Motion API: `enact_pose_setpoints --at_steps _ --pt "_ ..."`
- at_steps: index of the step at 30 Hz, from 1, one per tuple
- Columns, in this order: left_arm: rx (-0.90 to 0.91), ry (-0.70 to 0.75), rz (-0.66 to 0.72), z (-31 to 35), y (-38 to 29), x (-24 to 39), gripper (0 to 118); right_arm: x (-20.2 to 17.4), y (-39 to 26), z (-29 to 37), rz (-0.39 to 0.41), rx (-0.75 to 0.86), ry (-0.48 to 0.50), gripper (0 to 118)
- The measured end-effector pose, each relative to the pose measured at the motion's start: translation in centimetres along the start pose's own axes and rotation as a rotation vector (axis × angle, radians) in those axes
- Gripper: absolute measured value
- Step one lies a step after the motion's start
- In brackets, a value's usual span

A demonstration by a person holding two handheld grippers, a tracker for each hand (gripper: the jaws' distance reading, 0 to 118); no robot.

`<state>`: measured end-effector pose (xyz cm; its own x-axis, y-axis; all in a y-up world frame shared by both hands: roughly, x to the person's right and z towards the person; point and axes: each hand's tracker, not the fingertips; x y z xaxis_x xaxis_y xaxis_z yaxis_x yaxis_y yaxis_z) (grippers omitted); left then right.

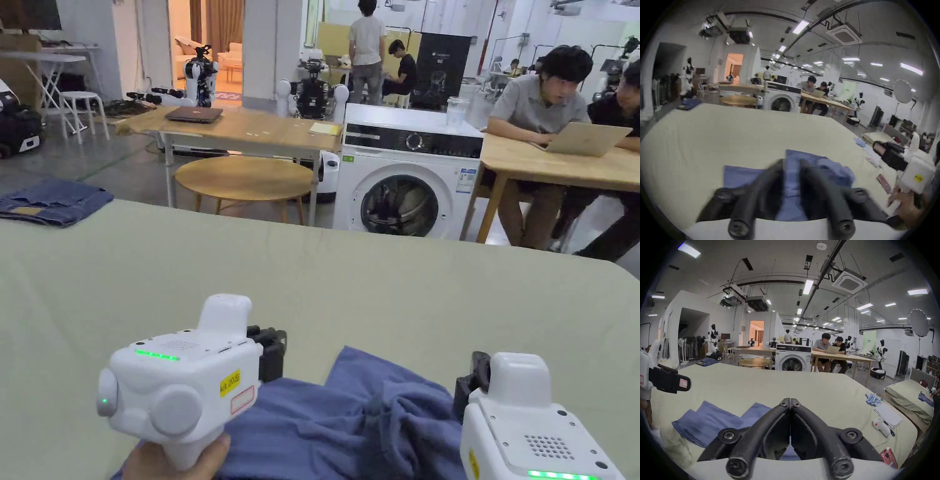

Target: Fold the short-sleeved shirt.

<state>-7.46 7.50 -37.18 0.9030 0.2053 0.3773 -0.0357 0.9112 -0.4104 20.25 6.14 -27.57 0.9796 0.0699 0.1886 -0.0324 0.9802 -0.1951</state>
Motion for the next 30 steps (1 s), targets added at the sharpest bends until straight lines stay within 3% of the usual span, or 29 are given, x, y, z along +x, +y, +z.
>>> enact_pose_setpoints --at_steps 2,3,6,14,16,19,21,23,24,25,28,30 --pt "0.034 0.102 -0.007 -0.6 0.2 -0.1 0 -0.8 0.1 0.0 0.006 0.011 0.013 0" --pt "0.003 0.080 0.009 3.7 -1.0 -1.0 0 -1.2 0.2 0.0 0.006 0.013 0.020 0" --pt "-0.058 0.140 0.037 5.8 -1.7 -2.1 0 -2.0 0.3 -0.3 0.010 0.012 0.041 0" --pt "-0.279 0.169 0.104 -2.1 -0.6 -13.6 0 -2.2 -0.4 -2.1 0.008 -0.033 0.069 0" --pt "-0.343 0.161 0.039 -3.4 0.3 -12.8 0 -1.8 -0.8 -2.5 0.017 -0.044 0.065 0" --pt "-0.462 0.146 0.076 -7.1 1.2 -13.9 0 -0.9 -1.4 -3.2 0.018 -0.071 0.044 0" --pt "-0.538 0.139 0.128 -9.4 1.3 -14.7 19 -0.3 -1.9 -3.7 0.015 -0.090 0.034 0" --pt "-0.643 0.140 0.172 -11.6 0.9 -15.5 51 0.3 -2.3 -4.2 0.019 -0.112 0.020 0" --pt "-0.684 0.159 0.173 -12.5 0.6 -15.7 48 0.5 -2.4 -4.3 0.023 -0.120 0.012 0" --pt "-0.683 0.190 0.160 -13.4 0.1 -15.7 53 0.9 -2.7 -4.5 0.029 -0.126 0.008 0" --pt "-0.749 0.247 0.150 -15.2 -1.9 -15.2 53 1.8 -3.2 -4.8 0.023 -0.151 -0.012 0" --pt "-0.710 0.263 0.137 -15.1 -2.5 -13.9 53 2.6 -3.4 -4.9 0.010 -0.169 -0.023 0"
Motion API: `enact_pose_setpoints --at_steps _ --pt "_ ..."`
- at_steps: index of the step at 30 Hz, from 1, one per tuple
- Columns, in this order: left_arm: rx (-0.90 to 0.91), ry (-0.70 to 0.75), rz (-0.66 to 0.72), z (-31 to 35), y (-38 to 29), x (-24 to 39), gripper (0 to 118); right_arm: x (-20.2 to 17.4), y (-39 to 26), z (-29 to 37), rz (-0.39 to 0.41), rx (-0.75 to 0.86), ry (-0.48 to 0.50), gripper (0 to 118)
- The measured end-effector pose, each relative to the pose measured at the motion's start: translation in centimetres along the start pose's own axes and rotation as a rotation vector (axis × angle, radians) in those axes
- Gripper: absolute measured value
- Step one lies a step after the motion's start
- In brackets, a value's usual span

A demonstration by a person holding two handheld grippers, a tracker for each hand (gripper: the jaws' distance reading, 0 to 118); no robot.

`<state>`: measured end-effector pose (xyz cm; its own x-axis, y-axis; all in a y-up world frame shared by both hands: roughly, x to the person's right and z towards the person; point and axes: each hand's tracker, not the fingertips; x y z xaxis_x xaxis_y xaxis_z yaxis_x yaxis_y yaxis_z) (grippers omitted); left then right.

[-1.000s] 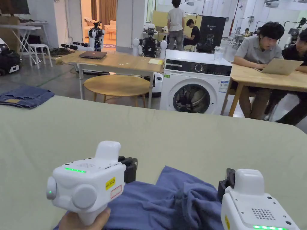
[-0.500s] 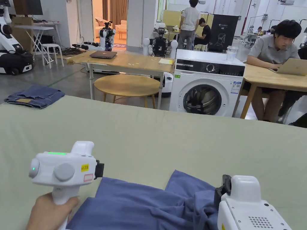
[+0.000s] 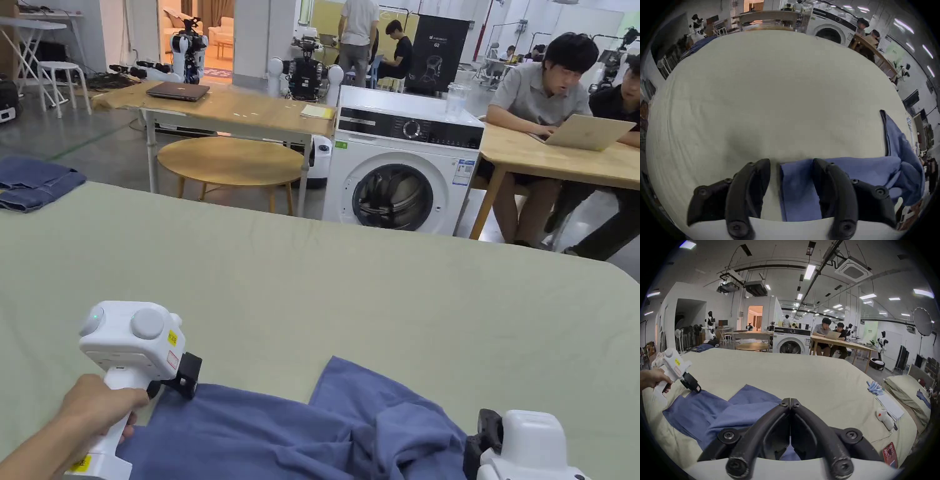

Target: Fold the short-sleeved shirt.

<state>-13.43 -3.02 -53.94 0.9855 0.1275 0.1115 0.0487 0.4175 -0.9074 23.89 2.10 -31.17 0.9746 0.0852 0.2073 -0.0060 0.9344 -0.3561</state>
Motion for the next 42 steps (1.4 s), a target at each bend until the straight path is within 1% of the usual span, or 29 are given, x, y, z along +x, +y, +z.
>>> enact_pose_setpoints --at_steps 1,2,4,5,6,11,12,13,15,17,18,19,20,21,23,24,26,27,28,29,30,31,32,33,34,35,37,40,42 --pt "0.022 0.022 -0.018 0.0 1.2 -0.9 53 0.4 -0.1 -0.1 -0.005 -0.009 -0.005 0" --pt "0.042 0.053 -0.082 0.3 0.8 -0.3 44 0.8 -0.1 -0.1 -0.009 -0.020 -0.009 0" --pt "0.045 0.040 -0.184 0.6 -0.2 0.9 20 1.6 0.1 -0.4 -0.015 -0.039 -0.012 0" --pt "0.045 0.020 -0.211 0.5 0.0 0.8 4 2.1 0.2 -0.6 -0.018 -0.051 -0.014 0" --pt "0.038 0.004 -0.206 0.7 -0.2 1.1 0 2.5 0.4 -0.7 -0.022 -0.063 -0.014 0" --pt "0.097 -0.020 -0.143 2.6 -1.7 0.5 0 5.6 1.9 -2.1 -0.050 -0.159 0.007 0" --pt "0.146 -0.014 -0.124 3.4 -2.2 0.4 0 6.2 2.1 -2.6 -0.057 -0.190 0.007 0" --pt "0.173 -0.039 -0.111 3.6 -2.3 -0.1 0 6.7 2.3 -3.2 -0.058 -0.232 0.009 4" --pt "0.209 -0.084 -0.067 5.1 -3.5 -0.6 0 7.9 2.3 -4.6 -0.074 -0.311 0.037 35" --pt "0.245 -0.104 -0.043 6.2 -4.6 -1.1 0 8.9 1.8 -6.2 -0.100 -0.410 0.072 58" --pt "0.255 -0.112 -0.053 6.8 -5.3 -1.3 0 9.1 1.3 -6.9 -0.106 -0.454 0.072 58" --pt "0.271 -0.114 -0.052 7.4 -6.0 -1.5 0 9.4 0.7 -7.7 -0.116 -0.487 0.082 58" --pt "0.285 -0.124 -0.050 8.0 -6.6 -1.7 0 9.5 0.1 -8.3 -0.119 -0.516 0.068 58" --pt "0.295 -0.138 -0.052 8.3 -7.0 -1.6 0 9.6 -0.4 -8.8 -0.106 -0.546 0.056 58" --pt "0.315 -0.133 -0.035 9.1 -8.1 -1.8 0 9.5 -1.8 -10.0 -0.105 -0.600 0.062 58" --pt "0.315 -0.141 -0.029 9.4 -8.6 -2.0 0 9.4 -2.5 -10.6 -0.100 -0.632 0.075 58" --pt "0.314 -0.147 -0.024 9.4 -9.1 -2.3 0 9.3 -3.9 -11.4 -0.128 -0.694 0.115 55" --pt "0.314 -0.144 -0.023 9.5 -9.5 -2.4 0 9.1 -4.5 -11.6 -0.147 -0.711 0.138 55" --pt "0.315 -0.144 -0.023 9.5 -9.8 -2.5 0 9.0 -5.0 -11.8 -0.143 -0.704 0.142 53" --pt "0.312 -0.143 -0.025 9.5 -10.1 -2.3 0 8.7 -5.0 -11.3 -0.111 -0.670 0.120 50" --pt "0.304 -0.141 -0.024 9.5 -10.3 -2.3 0 8.4 -4.8 -10.8 -0.088 -0.629 0.117 43" --pt "0.303 -0.138 -0.024 9.5 -10.4 -2.4 0 8.3 -4.7 -10.7 -0.095 -0.621 0.144 20" --pt "0.305 -0.135 -0.025 9.5 -10.4 -2.5 0 8.2 -4.5 -10.6 -0.103 -0.629 0.164 5" --pt "0.305 -0.129 -0.025 9.6 -10.5 -2.3 0 8.0 -4.2 -10.3 -0.098 -0.627 0.149 4" --pt "0.312 -0.131 -0.024 9.8 -10.5 -2.4 0 7.8 -3.8 -9.9 -0.075 -0.601 0.144 4" --pt "0.323 -0.136 -0.023 10.1 -10.3 -2.5 0 7.6 -3.3 -9.4 -0.048 -0.546 0.143 4" --pt "0.348 -0.131 -0.024 11.0 -9.9 -2.6 0 7.4 -1.7 -8.0 -0.004 -0.463 0.105 4" --pt "0.399 -0.107 -0.047 13.0 -8.6 -2.9 0 7.5 1.4 -6.4 -0.016 -0.361 0.120 4" --pt "0.427 -0.100 -0.053 14.5 -7.8 -3.0 0 7.2 3.7 -5.0 -0.001 -0.290 0.107 4"
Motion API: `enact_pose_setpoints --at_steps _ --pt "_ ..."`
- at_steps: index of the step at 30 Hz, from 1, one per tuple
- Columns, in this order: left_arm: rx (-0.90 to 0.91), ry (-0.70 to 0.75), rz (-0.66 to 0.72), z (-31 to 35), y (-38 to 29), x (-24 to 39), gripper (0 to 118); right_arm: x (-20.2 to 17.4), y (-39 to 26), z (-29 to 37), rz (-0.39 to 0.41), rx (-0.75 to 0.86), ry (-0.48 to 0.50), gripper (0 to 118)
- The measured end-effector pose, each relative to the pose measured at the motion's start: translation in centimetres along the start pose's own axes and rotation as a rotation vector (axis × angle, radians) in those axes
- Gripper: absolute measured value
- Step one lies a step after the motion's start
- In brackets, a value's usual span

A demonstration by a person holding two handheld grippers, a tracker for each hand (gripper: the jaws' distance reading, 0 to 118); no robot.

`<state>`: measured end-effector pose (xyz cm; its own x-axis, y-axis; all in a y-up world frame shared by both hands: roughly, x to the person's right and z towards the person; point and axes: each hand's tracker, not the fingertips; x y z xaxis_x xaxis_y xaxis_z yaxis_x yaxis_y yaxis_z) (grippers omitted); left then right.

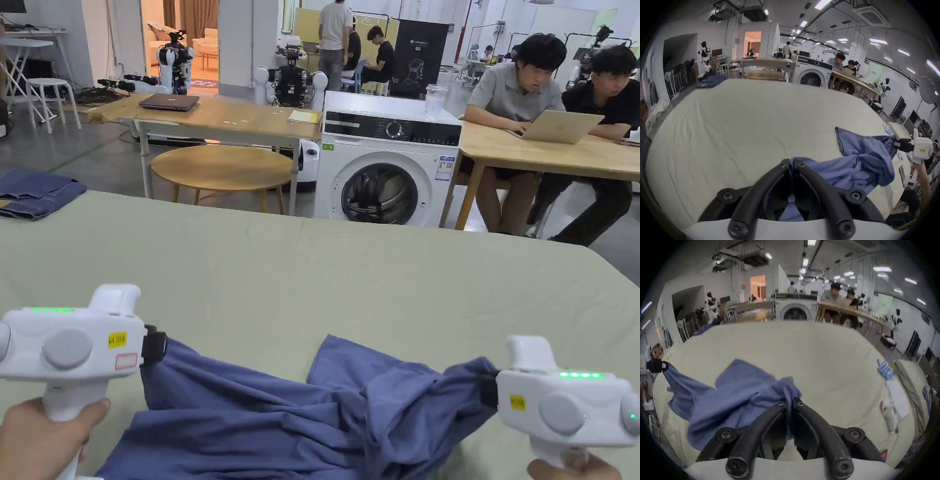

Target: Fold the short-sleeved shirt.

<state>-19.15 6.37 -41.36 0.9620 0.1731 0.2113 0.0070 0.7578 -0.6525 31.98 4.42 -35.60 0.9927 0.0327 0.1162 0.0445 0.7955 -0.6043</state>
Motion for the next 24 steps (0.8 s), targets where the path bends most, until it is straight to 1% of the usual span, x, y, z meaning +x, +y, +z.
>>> enact_pose_setpoints --at_steps 3,6,10,13,14,15,16,17,19,20,22,24 --pt "0.055 0.021 -0.023 1.8 2.5 -0.6 0 -0.5 2.8 2.3 0.059 0.100 -0.032 4" --pt "0.103 0.060 -0.036 3.9 5.3 -1.7 0 -0.7 5.7 4.1 0.038 0.157 -0.034 4" --pt "0.173 0.113 -0.026 6.8 8.8 -3.5 0 -1.3 9.6 6.0 0.060 0.234 -0.070 4" --pt "0.200 0.166 -0.026 8.4 11.4 -5.4 0 -0.7 12.6 6.2 0.045 0.269 -0.086 4" --pt "0.209 0.165 -0.019 8.8 12.2 -6.2 0 -0.5 13.4 6.6 0.019 0.318 -0.081 4" --pt "0.224 0.137 0.044 9.2 12.9 -6.8 0 -0.4 14.3 6.9 0.018 0.343 -0.103 4" --pt "0.220 0.158 0.042 9.5 13.6 -7.4 0 -0.1 15.3 6.9 0.018 0.352 -0.123 4" --pt "0.236 0.214 0.020 9.8 14.2 -7.9 0 0.1 16.2 7.1 0.013 0.372 -0.129 4" --pt "0.239 0.283 -0.017 9.9 15.4 -8.7 0 0.6 18.0 7.3 -0.017 0.396 -0.131 4" --pt "0.234 0.257 0.011 9.9 16.0 -9.2 0 1.0 19.1 7.1 -0.024 0.398 -0.145 4" --pt "0.245 0.257 0.049 10.0 17.1 -10.1 0 1.5 20.9 7.0 -0.040 0.414 -0.153 4" --pt "0.249 0.269 0.057 9.6 18.3 -10.7 0 2.0 22.7 6.5 -0.051 0.411 -0.157 4"
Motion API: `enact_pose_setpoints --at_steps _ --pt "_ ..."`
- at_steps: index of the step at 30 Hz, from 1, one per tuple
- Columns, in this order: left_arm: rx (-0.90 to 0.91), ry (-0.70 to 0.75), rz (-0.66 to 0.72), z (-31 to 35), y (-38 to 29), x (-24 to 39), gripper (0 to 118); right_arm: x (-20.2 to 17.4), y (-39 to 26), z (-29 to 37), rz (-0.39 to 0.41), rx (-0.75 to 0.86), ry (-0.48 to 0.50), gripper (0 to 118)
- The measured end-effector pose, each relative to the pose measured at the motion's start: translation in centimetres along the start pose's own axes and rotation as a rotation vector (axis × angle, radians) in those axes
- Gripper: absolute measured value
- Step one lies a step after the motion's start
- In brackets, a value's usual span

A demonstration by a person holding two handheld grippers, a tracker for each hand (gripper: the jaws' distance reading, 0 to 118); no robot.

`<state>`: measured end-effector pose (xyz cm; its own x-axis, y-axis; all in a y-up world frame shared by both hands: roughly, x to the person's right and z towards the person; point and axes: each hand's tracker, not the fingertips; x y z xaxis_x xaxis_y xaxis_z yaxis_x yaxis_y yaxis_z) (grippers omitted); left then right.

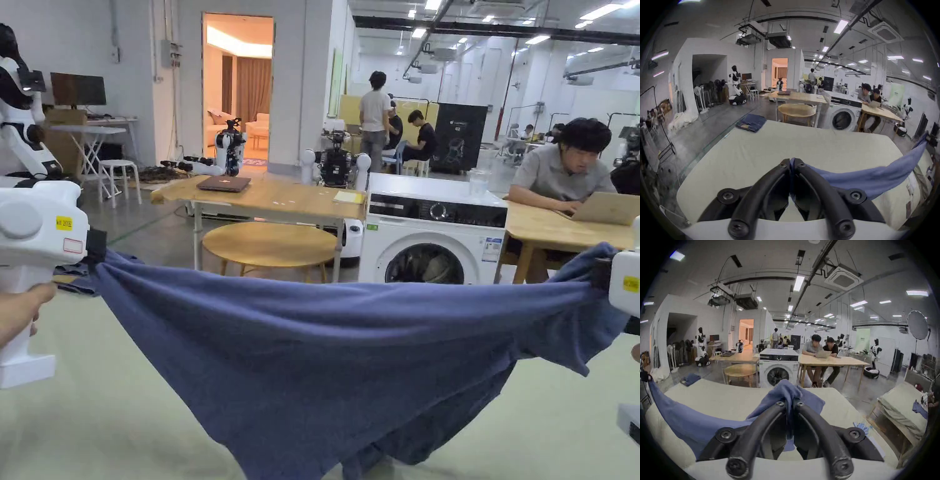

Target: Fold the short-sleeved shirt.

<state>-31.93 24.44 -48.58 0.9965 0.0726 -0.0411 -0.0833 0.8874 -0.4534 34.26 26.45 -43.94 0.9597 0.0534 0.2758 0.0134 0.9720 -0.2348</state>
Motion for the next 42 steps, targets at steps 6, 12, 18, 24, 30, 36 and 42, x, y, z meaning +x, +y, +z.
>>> enact_pose_setpoints --at_steps 6,12,18,24,30,36,42 --pt "0.027 0.022 0.014 -1.4 3.1 0.2 0 -0.2 3.0 -3.3 -0.001 0.002 -0.004 4" --pt "0.061 0.044 0.007 -2.4 6.0 0.8 0 -1.5 4.7 -5.9 0.010 0.025 -0.012 4" --pt "0.065 0.061 -0.008 -3.2 5.7 0.7 0 -2.8 3.2 -6.5 0.038 0.030 -0.014 4" --pt "0.011 0.049 -0.016 -3.9 0.7 -0.2 0 -3.4 -2.2 -4.9 0.090 -0.035 -0.015 4" --pt "-0.035 0.011 0.016 -2.2 -6.0 -1.2 0 -2.7 -7.8 -0.2 0.132 -0.093 -0.020 4" --pt "-0.062 -0.029 0.017 1.4 -12.1 -1.9 0 -1.4 -12.1 5.7 0.119 -0.127 -0.039 4" --pt "-0.101 -0.058 0.074 4.4 -19.3 -2.4 0 -0.6 -17.6 10.2 0.127 -0.208 -0.019 4"
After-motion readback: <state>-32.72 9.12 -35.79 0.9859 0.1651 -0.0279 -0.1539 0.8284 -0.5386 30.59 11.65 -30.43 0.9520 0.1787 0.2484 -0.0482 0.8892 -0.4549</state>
